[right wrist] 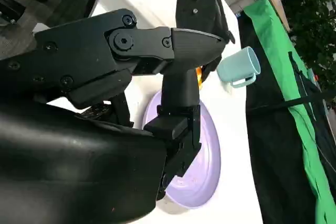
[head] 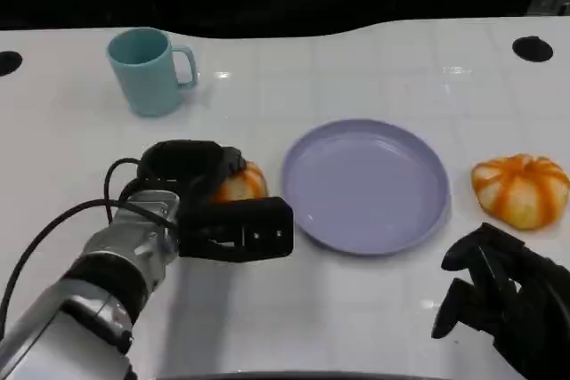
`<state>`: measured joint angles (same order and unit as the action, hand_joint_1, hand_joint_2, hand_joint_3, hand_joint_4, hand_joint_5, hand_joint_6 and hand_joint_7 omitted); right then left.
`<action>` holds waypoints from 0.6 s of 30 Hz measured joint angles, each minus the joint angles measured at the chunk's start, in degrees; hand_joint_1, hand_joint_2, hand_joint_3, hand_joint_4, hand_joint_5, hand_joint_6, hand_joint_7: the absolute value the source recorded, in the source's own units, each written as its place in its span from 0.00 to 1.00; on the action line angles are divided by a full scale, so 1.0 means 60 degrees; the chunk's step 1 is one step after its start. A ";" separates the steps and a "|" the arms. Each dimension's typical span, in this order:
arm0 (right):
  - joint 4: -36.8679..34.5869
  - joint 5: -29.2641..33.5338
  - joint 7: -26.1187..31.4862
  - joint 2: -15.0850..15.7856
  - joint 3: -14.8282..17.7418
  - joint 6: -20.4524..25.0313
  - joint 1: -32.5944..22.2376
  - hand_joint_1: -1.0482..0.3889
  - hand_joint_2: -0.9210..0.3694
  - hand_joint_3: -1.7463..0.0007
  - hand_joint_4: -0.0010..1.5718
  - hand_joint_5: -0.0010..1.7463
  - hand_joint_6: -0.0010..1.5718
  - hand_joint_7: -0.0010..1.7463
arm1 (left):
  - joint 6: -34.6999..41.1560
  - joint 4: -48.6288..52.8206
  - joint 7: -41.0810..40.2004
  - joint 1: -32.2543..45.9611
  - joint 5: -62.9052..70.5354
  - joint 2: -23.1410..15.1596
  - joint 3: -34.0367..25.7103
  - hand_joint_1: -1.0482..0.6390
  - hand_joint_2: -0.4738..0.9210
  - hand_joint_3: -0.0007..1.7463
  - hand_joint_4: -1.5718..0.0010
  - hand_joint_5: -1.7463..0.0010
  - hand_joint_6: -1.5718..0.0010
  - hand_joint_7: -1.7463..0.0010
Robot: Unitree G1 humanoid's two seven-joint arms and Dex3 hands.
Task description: Grasp the bread from the table and place it into the plate.
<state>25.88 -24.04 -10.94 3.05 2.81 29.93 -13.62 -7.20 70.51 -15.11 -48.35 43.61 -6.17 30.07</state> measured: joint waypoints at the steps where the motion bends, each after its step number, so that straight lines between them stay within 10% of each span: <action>1: 0.0014 0.0000 0.0003 0.0000 0.0000 0.0007 -0.0001 0.41 0.00 0.78 0.40 1.00 0.30 0.92 | -0.0051 0.0015 -0.0168 0.0006 0.0001 -0.0011 0.0005 0.46 1.00 0.17 0.47 0.00 0.51 0.36; 5: 0.0039 0.0001 0.0000 0.0003 0.0000 0.0017 -0.0001 0.41 0.00 0.78 0.40 1.00 0.30 0.92 | -0.0063 0.0043 -0.0570 0.0011 0.0021 -0.0046 0.0027 0.46 1.00 0.17 0.51 0.00 0.50 0.44; 9: 0.0039 0.0001 -0.0004 0.0009 0.0002 0.0017 -0.0001 0.41 0.00 0.78 0.40 1.00 0.30 0.92 | -0.0050 0.0055 -0.0599 0.0011 0.0019 -0.0058 0.0026 0.48 1.00 0.19 0.48 0.00 0.57 0.15; 13: 0.0039 0.0000 -0.0001 0.0008 0.0006 0.0017 0.0000 0.42 0.00 0.78 0.39 1.00 0.30 0.92 | 0.0030 0.0043 -0.0781 0.0009 -0.0338 -0.0057 -0.0272 0.49 1.00 0.13 0.48 0.00 0.46 0.65; 15: 0.0039 0.0000 0.0000 0.0007 0.0008 0.0017 0.0000 0.42 0.00 0.78 0.39 1.00 0.31 0.92 | 0.0151 0.0007 -0.0886 0.0006 -0.0597 -0.0047 -0.0478 0.49 1.00 0.13 0.48 0.00 0.44 0.73; 18: 0.0038 0.0001 -0.0001 0.0006 0.0009 0.0016 0.0002 0.42 0.00 0.78 0.39 1.00 0.31 0.92 | 0.0280 -0.0043 -0.0910 -0.0005 -0.0822 -0.0037 -0.0655 0.51 1.00 0.14 0.45 0.00 0.49 0.45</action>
<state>26.11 -24.04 -10.95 3.09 2.86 30.03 -13.61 -5.51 70.26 -20.57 -48.38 38.68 -6.40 26.15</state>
